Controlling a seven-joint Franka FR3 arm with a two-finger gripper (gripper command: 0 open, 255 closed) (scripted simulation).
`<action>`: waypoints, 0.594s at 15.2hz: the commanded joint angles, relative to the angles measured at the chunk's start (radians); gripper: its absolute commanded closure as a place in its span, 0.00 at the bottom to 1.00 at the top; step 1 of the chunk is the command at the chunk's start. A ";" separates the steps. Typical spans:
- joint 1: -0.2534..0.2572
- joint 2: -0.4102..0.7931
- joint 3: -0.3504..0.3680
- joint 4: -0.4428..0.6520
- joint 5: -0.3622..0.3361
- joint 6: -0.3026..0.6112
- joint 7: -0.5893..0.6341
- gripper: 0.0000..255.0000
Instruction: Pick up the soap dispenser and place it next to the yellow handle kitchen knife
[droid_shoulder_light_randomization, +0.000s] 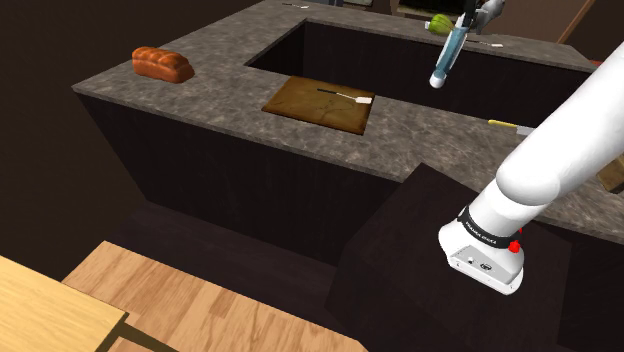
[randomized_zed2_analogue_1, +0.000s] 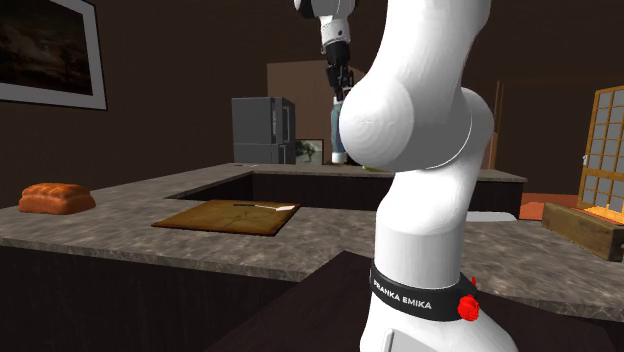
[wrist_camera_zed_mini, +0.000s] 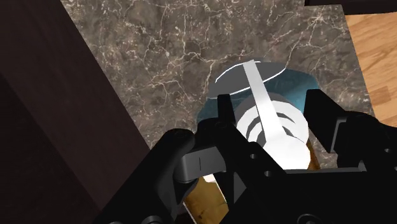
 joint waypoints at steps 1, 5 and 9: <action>-0.022 -0.012 -0.023 -0.031 -0.009 0.028 -0.041 1.00; -0.064 -0.022 -0.071 -0.084 -0.021 0.087 -0.121 1.00; -0.108 -0.011 -0.123 -0.118 -0.021 0.145 -0.208 1.00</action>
